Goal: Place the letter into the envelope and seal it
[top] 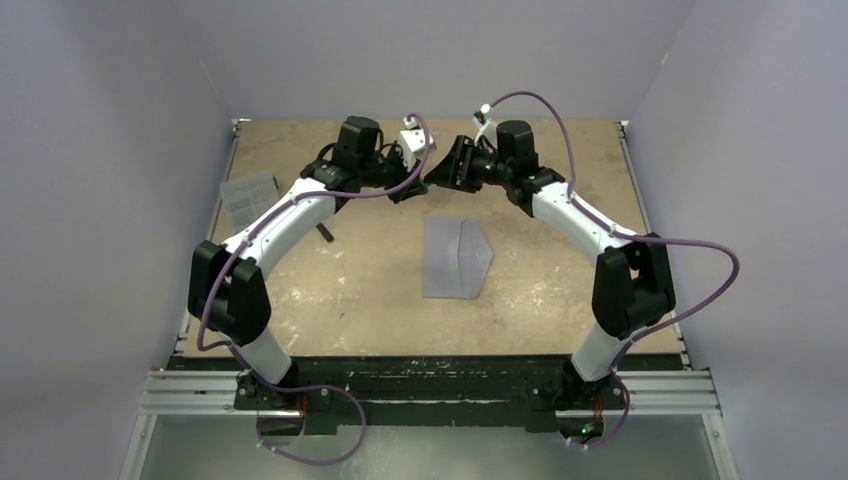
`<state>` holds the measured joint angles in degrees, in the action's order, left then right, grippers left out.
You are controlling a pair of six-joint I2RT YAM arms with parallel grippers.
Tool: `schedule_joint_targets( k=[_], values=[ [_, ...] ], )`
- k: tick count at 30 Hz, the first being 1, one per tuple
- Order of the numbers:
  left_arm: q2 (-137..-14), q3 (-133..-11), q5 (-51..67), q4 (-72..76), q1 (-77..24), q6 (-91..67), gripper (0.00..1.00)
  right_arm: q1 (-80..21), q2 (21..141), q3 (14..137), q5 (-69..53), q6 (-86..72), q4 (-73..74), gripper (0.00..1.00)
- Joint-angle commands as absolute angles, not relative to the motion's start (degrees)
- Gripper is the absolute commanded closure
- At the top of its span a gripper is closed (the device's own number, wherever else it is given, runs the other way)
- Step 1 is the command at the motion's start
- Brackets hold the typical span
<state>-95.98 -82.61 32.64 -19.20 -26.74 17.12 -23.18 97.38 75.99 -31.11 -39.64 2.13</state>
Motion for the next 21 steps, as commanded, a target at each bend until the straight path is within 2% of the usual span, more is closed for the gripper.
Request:
schedule_joint_targets(
  k=[1, 5, 9, 10, 12, 13, 15, 18, 21],
  values=[
    [-93.66, -82.2, 34.93, -17.05, -26.72, 17.47, 1.0, -23.1, 97.6, 79.17, -34.49, -40.77, -1.49, 0.5],
    [-93.57, -81.97, 35.29, -17.7, -26.72, 17.67, 1.0, -23.11, 97.56, 78.81, -36.45, -40.96, -2.38, 0.61],
    [-92.51, -81.11, 34.18, -17.32, -26.71, 16.83, 1.0, -23.12, 97.2, 77.89, -38.46, -41.22, -2.75, 0.89],
    [-92.2, -80.86, 33.61, -16.54, -26.64, 15.58, 1.0, -23.12, 96.9, 77.52, -38.96, -41.44, -2.95, 0.92],
    [-91.99, -80.74, 32.93, -15.63, -26.34, 12.46, 0.84, -23.07, 96.15, 76.69, -40.48, -41.61, -2.8, 1.0],
    [-92.06, -80.79, 33.25, -15.91, -26.18, 11.53, 0.74, -23.11, 95.62, 76.32, -41.45, -41.84, -2.66, 1.0],
    [-92.19, -80.66, 34.79, -16.45, -25.79, 10.6, 0.6, -23.1, 94.37, 75.51, -43.1, -42.24, -3.06, 1.0],
    [-93.02, -80.71, 37.46, -17.82, -25.4, 10.65, 0.54, -23.12, 92.7, 74.26, -44.56, -42.19, -3.07, 1.0],
    [-94.41, -81.52, 39.78, -19.23, -25.33, 10.9, 0.55, -23.11, 92.2, 73.62, -46.11, -41.67, -3.2, 1.0]
  ],
)
